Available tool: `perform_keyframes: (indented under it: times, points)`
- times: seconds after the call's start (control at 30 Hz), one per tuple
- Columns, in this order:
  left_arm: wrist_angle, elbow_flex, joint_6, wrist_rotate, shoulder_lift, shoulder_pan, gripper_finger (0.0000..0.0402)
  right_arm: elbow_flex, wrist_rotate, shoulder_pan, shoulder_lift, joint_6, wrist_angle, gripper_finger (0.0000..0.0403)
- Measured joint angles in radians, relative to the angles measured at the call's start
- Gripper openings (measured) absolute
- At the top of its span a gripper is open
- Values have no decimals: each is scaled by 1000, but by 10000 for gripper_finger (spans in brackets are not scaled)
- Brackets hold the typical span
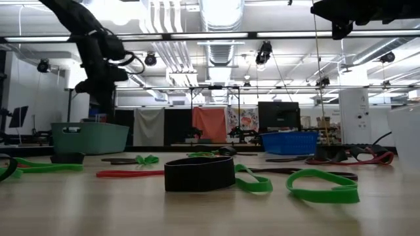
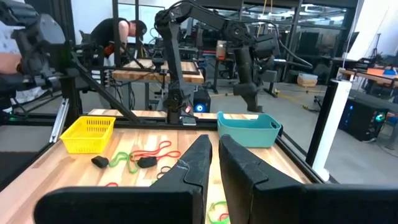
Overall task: Sort rubber bands into baskets
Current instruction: Put the thick black rubber band into the light blue bin
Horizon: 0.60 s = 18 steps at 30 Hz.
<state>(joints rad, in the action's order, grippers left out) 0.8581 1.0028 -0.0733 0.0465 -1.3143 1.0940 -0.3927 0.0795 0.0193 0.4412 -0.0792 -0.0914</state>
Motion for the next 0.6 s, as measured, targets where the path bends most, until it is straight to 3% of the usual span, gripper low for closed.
perform_keyframes:
  times: [0.33,0.6]
  points:
    - [-2,5,3,-56,-25,-5,3,0,0,0,1,22,2,28]
    - [-3,5,3,-57,-24,-6,48,2,0,0,1,27,6,28]
